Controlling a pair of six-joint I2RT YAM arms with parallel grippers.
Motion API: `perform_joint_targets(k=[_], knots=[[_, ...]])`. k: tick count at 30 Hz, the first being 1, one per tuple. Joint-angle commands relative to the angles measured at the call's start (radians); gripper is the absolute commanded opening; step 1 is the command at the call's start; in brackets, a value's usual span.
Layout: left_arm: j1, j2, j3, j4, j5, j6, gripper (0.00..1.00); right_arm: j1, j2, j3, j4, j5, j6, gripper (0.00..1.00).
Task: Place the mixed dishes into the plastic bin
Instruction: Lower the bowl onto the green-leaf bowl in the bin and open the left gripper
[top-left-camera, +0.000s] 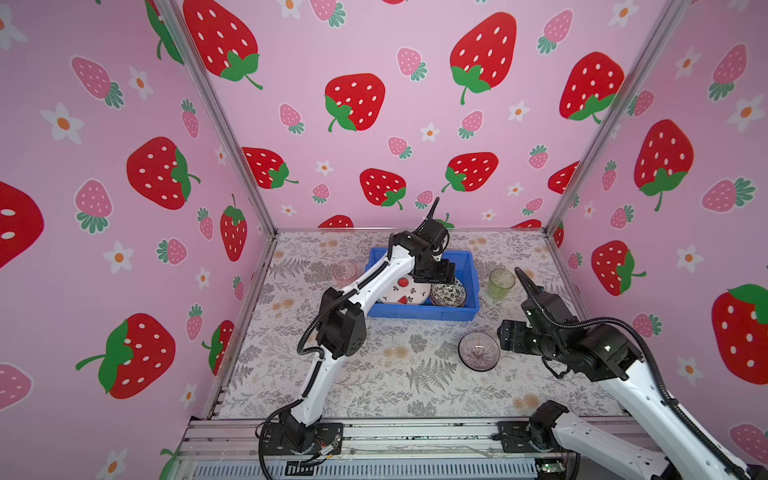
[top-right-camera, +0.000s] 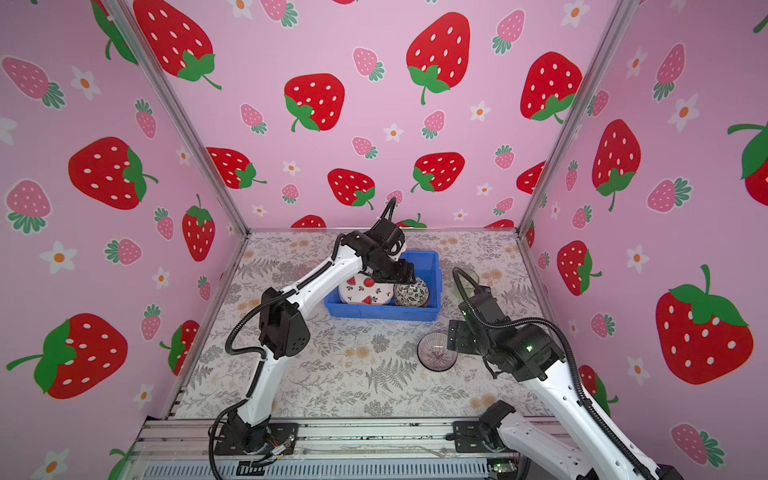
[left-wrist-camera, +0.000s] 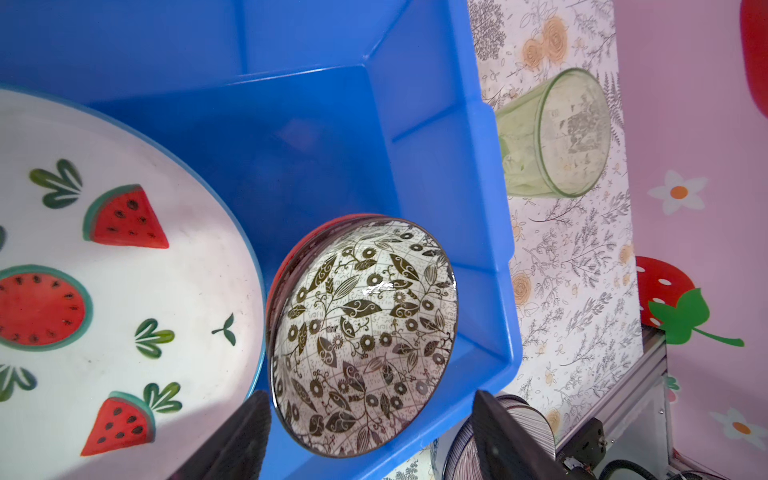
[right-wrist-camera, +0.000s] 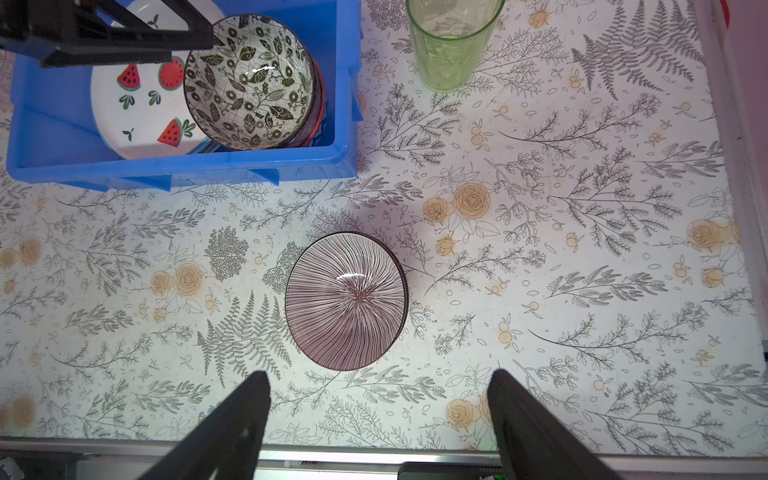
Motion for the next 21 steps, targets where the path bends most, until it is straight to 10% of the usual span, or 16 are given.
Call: perform_joint_targets(k=[1,21], knots=[[-0.004,0.030,-0.008,0.000,0.023,0.003,0.79,-0.006,-0.009,-0.009,-0.009,0.008,0.006,0.85],[-0.004,0.021,-0.018,0.017,0.054,-0.014,0.79,-0.013,-0.007,-0.017,-0.009,0.003,0.000,0.85]])
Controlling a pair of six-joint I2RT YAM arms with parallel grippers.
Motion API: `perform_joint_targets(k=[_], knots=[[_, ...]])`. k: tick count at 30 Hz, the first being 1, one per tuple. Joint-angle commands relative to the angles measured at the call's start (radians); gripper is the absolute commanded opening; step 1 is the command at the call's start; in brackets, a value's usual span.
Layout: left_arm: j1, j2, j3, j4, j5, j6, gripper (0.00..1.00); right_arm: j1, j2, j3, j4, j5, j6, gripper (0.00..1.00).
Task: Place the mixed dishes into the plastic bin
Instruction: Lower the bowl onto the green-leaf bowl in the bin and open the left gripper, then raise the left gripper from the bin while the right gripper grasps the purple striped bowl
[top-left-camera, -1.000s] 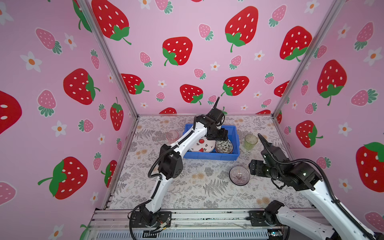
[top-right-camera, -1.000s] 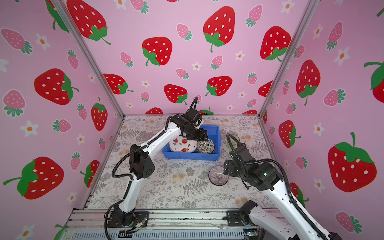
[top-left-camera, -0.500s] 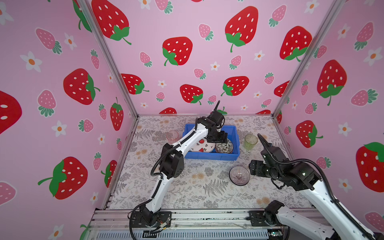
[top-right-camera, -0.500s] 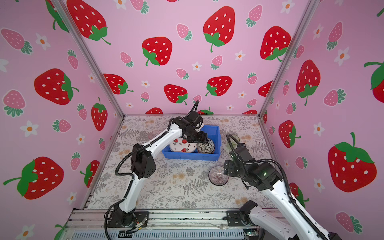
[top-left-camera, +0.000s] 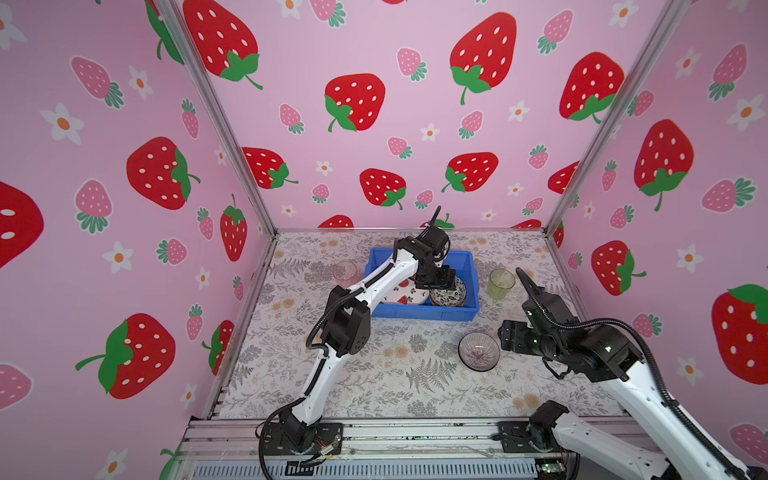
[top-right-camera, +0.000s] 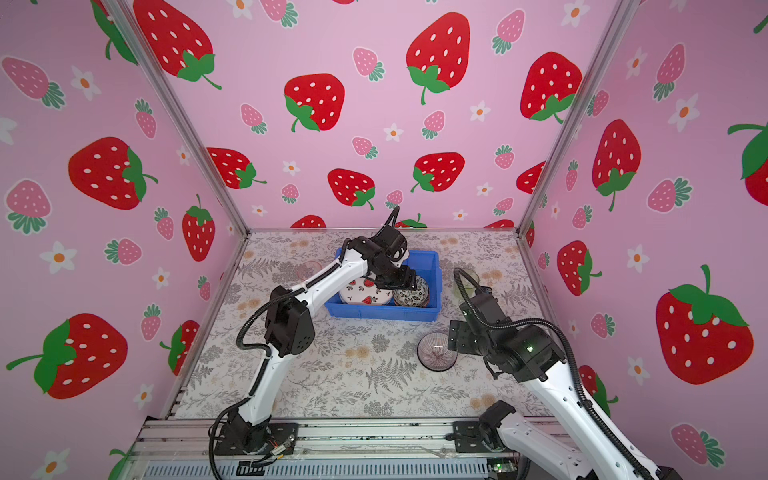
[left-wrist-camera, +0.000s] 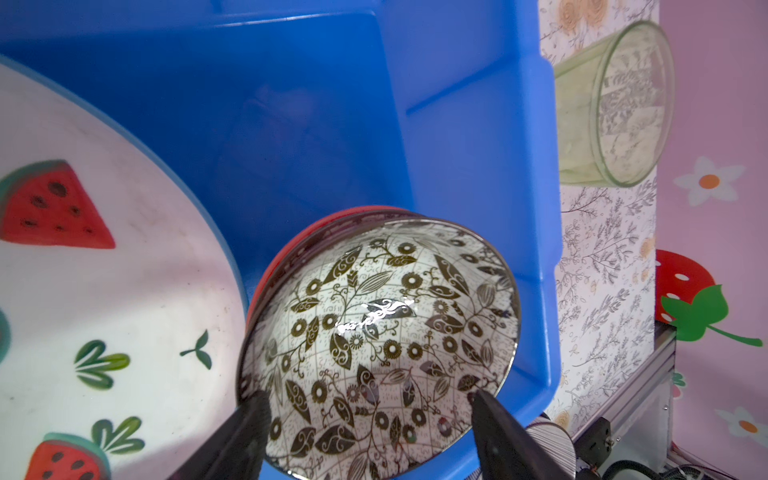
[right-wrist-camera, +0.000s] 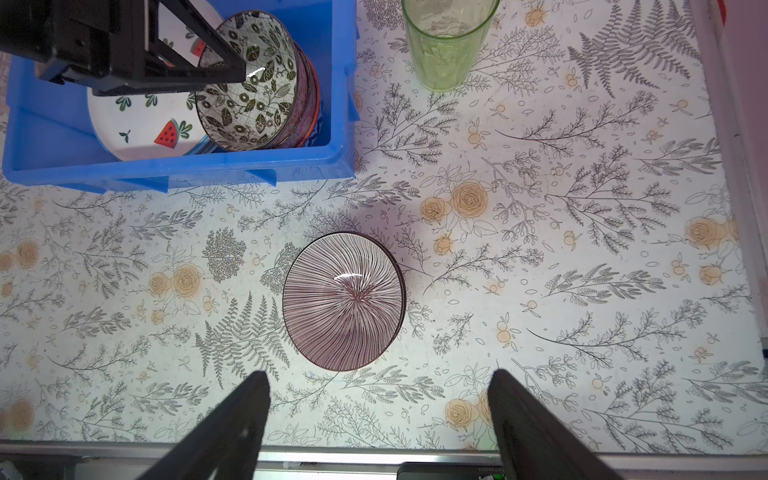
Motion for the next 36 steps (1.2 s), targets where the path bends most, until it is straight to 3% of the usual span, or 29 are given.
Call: perform_joint_targets(k=[1,8,16,23,30,36], knots=[[-0.003,-0.038,0.000,-0.008,0.022,-0.006,0.79,-0.008,0.001,-0.014,-0.007,0.000,-0.002,0.86],[-0.002,-0.130,-0.038,-0.003,0.023,-0.007,0.80,-0.014,0.020,-0.048,0.015,-0.004,-0.011,0.95],[0.016,-0.345,-0.283,0.063,-0.057,-0.012,0.85,-0.097,0.120,-0.162,0.134,-0.110,-0.107,0.96],[0.079,-0.587,-0.584,0.116,-0.132,-0.033,0.87,-0.216,0.204,-0.247,0.285,-0.249,-0.194,0.82],[0.165,-0.816,-0.854,0.157,-0.169,-0.074,0.87,-0.222,0.349,-0.268,0.344,-0.252,-0.254,0.63],[0.213,-0.930,-0.983,0.159,-0.168,-0.087,0.87,-0.222,0.404,-0.272,0.368,-0.253,-0.275,0.43]])
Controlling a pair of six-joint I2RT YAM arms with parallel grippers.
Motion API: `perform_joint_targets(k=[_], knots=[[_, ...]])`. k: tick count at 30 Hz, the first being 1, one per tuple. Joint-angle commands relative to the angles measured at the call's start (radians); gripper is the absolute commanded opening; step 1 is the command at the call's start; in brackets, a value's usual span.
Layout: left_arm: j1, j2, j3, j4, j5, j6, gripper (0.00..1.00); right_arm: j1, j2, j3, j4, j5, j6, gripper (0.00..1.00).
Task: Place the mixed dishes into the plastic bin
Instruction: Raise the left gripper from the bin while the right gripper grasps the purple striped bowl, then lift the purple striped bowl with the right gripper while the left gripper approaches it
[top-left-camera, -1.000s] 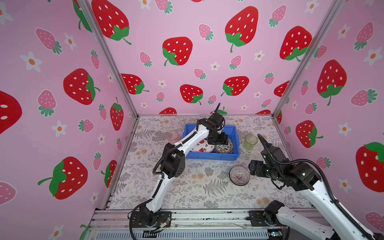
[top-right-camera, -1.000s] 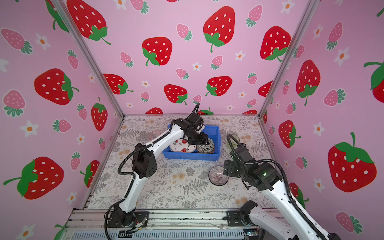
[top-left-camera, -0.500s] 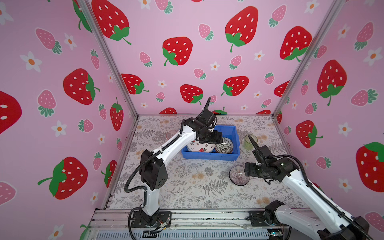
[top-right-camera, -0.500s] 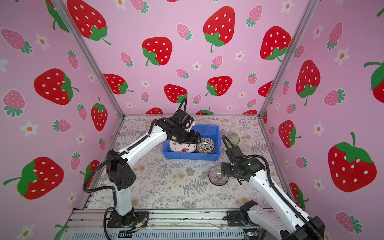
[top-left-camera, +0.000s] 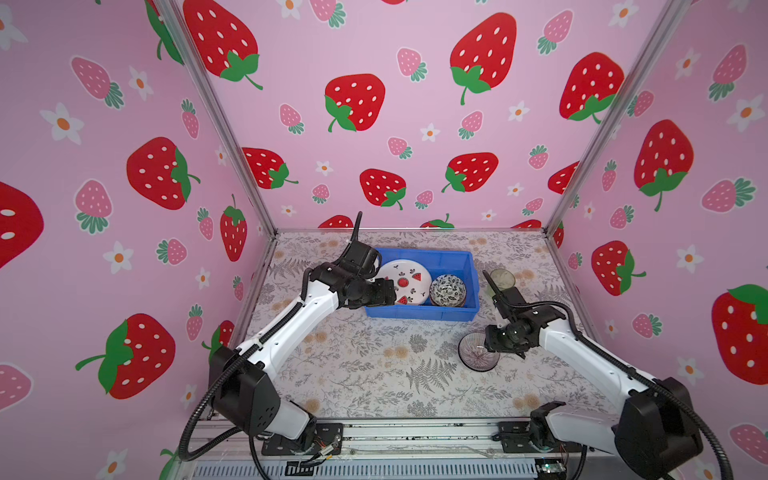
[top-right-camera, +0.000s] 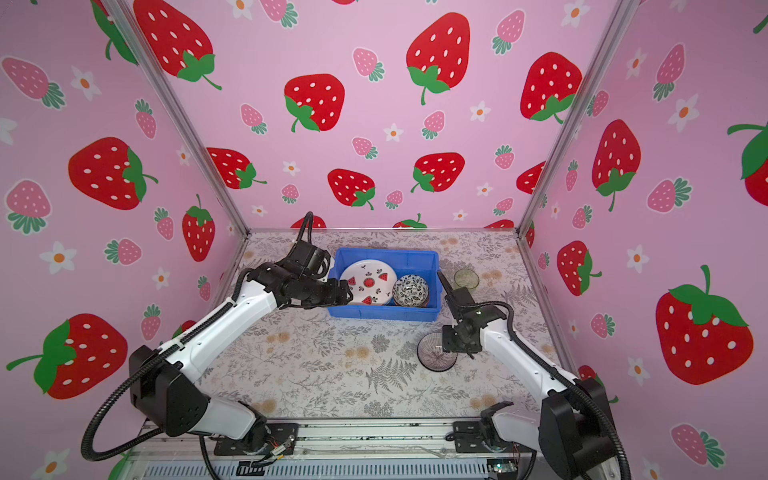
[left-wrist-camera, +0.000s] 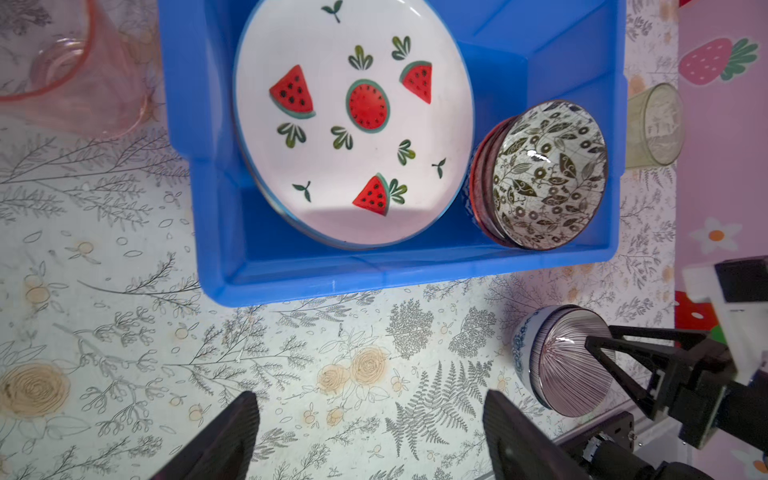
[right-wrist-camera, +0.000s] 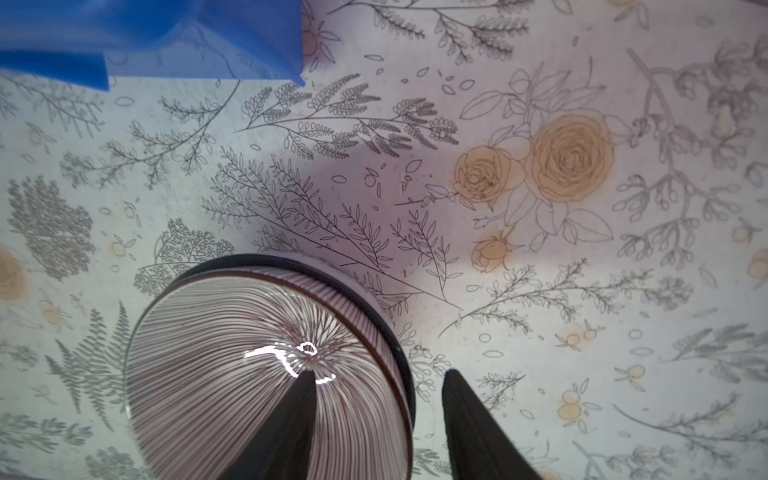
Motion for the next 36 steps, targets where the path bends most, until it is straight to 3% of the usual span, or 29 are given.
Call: perform_joint_targets(k=[1,11,26,32,36], knots=[[0.019,-0.046,-0.050,0.015,-0.015,-0.018,0.87,-0.004,0.011,-0.003,0.013,-0.006,-0.031,0.42],[0.056,-0.064,-0.088,0.026,0.002,-0.008,0.87,-0.004,-0.017,-0.021,-0.002,-0.022,-0.034,0.23],[0.068,0.002,-0.038,0.035,0.044,0.021,0.87,-0.004,-0.069,-0.080,-0.001,-0.051,-0.001,0.19],[0.069,0.026,-0.022,0.036,0.051,0.030,0.87,-0.003,-0.082,-0.072,-0.008,-0.051,0.005,0.06],[0.070,0.019,-0.017,0.025,0.049,0.034,0.87,-0.004,-0.088,-0.060,-0.021,-0.046,0.003,0.02]])
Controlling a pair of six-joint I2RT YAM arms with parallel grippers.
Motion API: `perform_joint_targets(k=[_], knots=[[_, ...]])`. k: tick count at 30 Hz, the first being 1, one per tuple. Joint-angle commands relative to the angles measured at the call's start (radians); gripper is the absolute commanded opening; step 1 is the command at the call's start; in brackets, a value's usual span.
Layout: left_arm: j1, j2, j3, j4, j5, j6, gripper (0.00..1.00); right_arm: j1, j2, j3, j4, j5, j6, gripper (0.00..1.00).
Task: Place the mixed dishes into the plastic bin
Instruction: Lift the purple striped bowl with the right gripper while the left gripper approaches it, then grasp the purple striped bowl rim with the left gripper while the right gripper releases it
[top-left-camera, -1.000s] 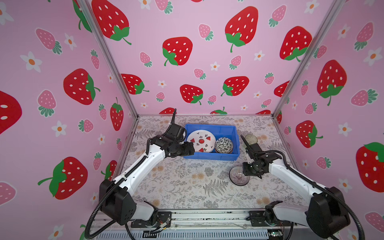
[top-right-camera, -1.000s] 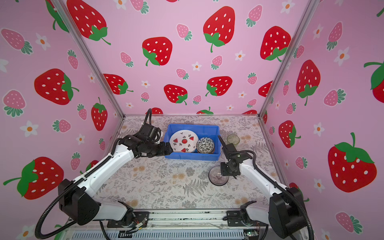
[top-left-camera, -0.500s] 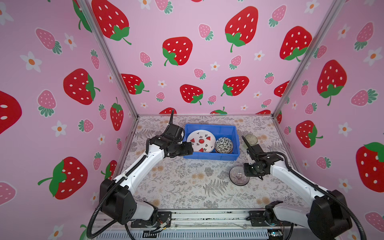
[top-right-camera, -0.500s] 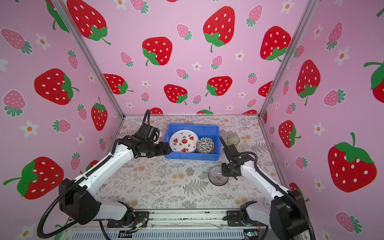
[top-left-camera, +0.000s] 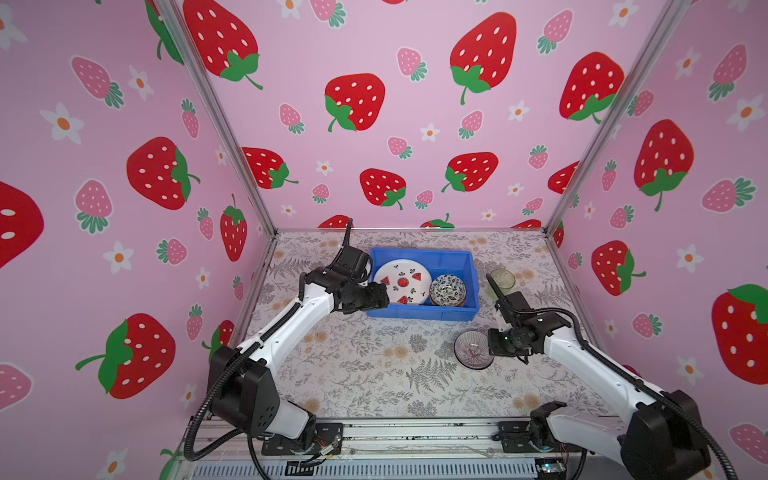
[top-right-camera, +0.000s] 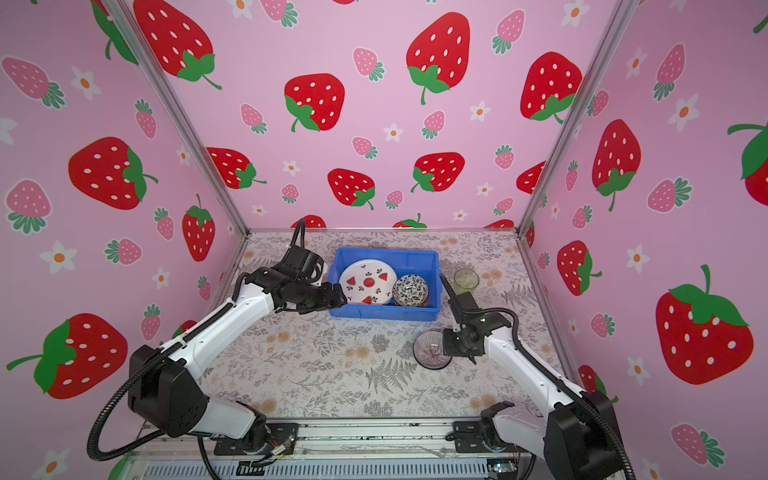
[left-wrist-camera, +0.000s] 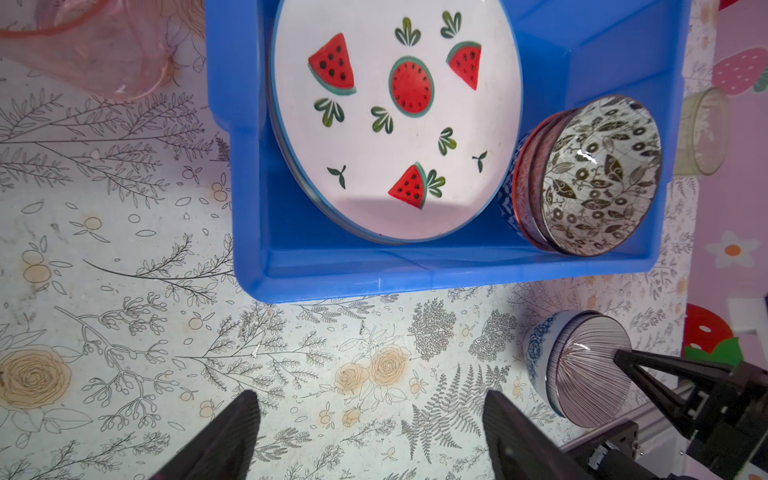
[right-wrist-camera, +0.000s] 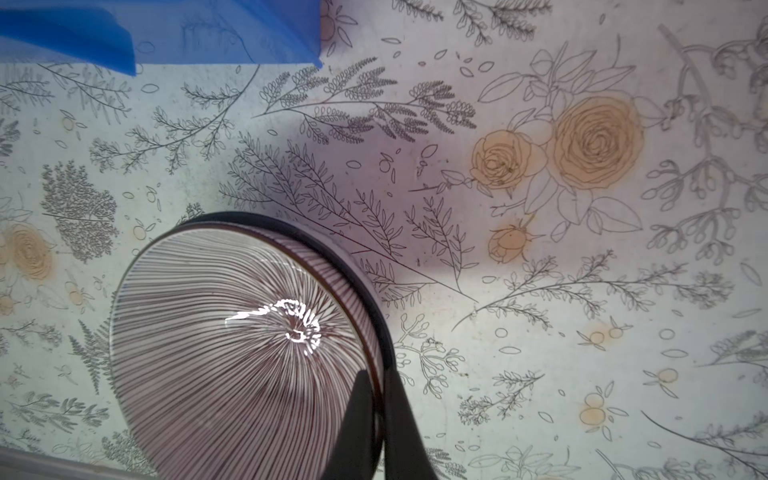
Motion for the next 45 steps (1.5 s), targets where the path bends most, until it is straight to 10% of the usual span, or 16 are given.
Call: perform_joint_targets(k=[1,11,21,45], knots=[[0.004,-0.001,0.043,-0.016,0.003,0.016,0.87,0.000,-0.010,0.002,-0.041,-0.003,-0.003,0.02],[-0.017,-0.044,-0.006,-0.008,-0.009,-0.088,0.87,0.000,-0.017,0.081,-0.088,0.009,-0.028,0.00],[-0.285,-0.042,-0.029,0.133,-0.139,-0.310,0.87,0.001,-0.022,0.178,-0.162,0.003,-0.054,0.00],[-0.522,0.346,0.268,0.134,-0.037,-0.270,0.67,0.097,0.042,0.315,-0.161,-0.005,-0.029,0.00]])
